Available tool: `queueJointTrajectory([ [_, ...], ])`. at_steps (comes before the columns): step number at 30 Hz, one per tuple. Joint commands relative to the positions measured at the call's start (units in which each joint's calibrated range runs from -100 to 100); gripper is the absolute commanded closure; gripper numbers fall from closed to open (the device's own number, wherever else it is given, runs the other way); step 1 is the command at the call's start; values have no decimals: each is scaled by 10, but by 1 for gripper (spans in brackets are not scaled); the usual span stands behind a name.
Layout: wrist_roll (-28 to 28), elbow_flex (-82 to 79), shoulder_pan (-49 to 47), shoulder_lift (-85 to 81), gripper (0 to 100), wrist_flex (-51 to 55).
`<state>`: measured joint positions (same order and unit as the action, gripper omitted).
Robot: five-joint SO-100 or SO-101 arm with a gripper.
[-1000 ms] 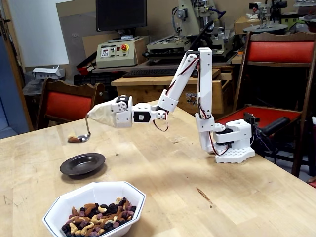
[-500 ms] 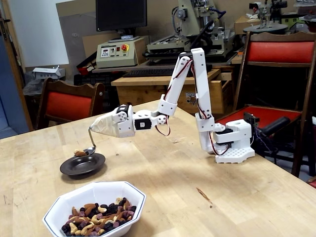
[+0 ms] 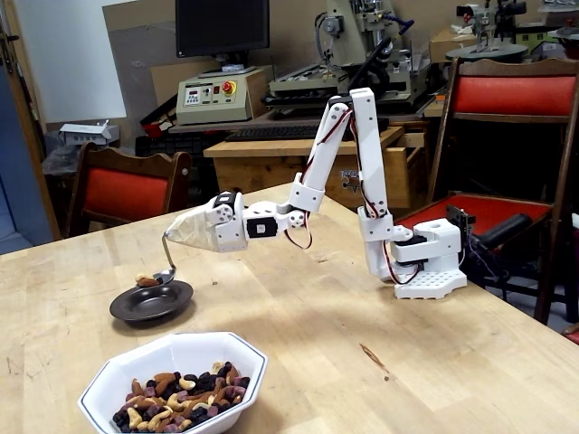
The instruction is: Use spoon to take food
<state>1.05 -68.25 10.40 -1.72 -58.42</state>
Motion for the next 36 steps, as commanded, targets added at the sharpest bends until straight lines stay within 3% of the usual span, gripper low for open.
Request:
queueJointTrajectory([
  [1, -2, 23, -2, -5, 96, -21],
  [6, -8, 23, -2, -5, 96, -21],
  [12, -57, 23, -2, -5, 96, -21],
  [25, -66, 22, -2, -6, 96, -17],
  [36, -151, -36, -14, -7, 96, -21],
])
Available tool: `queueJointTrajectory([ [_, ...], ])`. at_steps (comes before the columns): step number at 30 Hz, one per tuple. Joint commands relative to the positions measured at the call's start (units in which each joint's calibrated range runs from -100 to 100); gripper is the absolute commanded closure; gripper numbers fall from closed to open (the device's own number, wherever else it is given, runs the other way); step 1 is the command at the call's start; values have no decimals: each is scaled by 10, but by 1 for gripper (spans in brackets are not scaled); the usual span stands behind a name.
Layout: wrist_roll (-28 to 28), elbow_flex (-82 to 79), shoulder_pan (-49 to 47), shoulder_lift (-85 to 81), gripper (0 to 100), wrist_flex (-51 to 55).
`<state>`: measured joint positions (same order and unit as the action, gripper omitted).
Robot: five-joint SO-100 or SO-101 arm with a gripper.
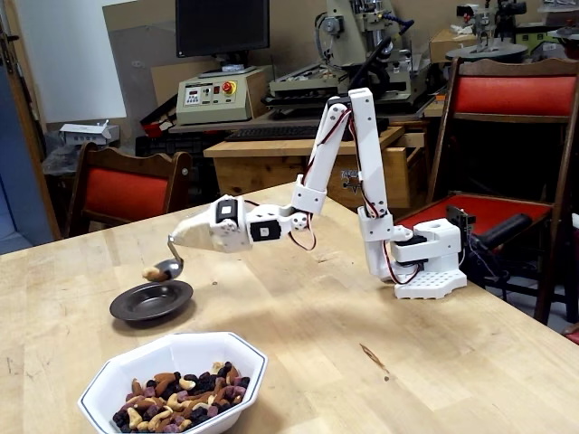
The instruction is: Use spoon to take food
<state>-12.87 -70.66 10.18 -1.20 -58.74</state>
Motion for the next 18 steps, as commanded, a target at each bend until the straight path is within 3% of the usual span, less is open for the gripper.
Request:
queueJointTrajectory([
  [1, -12, -18, -18, -14, 96, -17],
  [13, -19, -24, -79, -11, 96, -13],
  [18, -56, -24, -80, -11, 96, -15],
])
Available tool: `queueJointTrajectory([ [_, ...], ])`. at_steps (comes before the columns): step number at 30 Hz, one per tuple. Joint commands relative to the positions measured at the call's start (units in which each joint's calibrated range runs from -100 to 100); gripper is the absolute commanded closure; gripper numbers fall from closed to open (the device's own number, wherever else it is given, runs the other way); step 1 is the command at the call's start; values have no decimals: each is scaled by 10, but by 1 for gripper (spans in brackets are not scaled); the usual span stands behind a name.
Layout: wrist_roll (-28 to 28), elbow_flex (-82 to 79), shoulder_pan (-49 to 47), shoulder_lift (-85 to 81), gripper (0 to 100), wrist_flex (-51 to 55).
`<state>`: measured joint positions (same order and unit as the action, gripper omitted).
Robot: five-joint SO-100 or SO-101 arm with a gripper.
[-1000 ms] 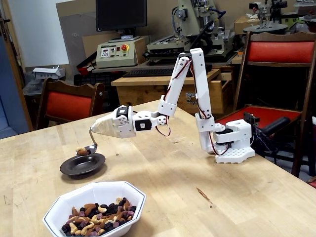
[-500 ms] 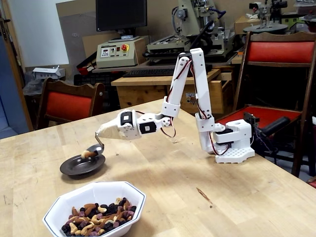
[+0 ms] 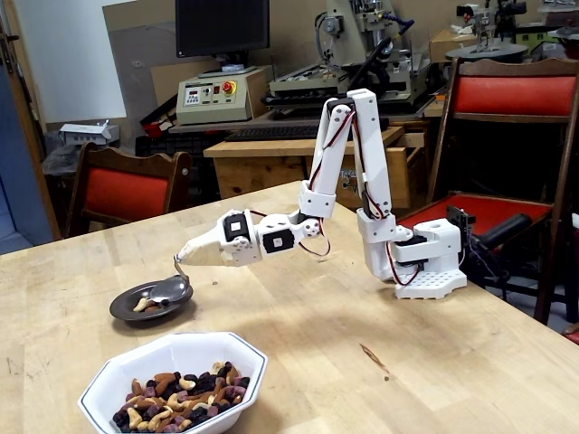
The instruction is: Use spoon to take food
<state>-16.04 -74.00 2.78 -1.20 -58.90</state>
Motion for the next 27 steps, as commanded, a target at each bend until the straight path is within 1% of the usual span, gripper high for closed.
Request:
queueJointTrajectory([
  [1, -30, 9, -6, -11, 96, -13],
  [7, -47, 10, -4, -11, 96, -15],
  [23, -42, 11, -6, -17, 96, -16],
  [26, -28, 11, -6, -18, 96, -16],
  [27, -7, 11, -6, -18, 96, -16],
])
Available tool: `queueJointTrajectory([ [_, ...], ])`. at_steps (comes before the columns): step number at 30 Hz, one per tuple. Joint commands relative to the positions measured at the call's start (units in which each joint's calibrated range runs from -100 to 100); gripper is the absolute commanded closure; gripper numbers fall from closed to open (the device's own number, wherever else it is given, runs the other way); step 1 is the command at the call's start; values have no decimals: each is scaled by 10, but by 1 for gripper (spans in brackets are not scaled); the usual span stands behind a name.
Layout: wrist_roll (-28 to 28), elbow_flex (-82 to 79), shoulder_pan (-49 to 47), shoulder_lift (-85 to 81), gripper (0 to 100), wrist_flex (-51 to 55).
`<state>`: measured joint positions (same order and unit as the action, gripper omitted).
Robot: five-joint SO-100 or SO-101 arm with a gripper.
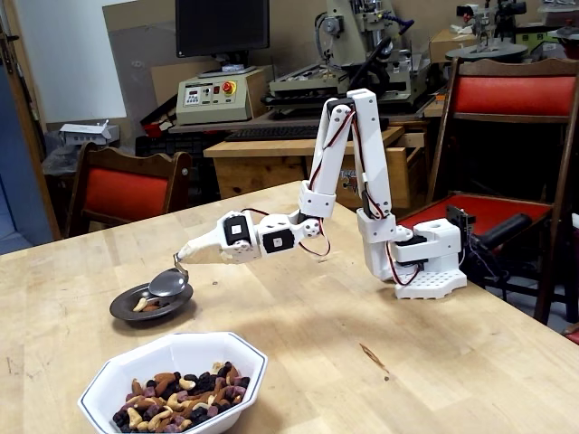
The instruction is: Use spoon to take food
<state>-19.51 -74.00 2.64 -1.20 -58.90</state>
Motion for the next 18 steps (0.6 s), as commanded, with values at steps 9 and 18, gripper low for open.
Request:
queueJointTrajectory([
  [9, 97, 12, 0, -19, 96, -16],
  [18, 115, 12, 1, -22, 96, -17],
])
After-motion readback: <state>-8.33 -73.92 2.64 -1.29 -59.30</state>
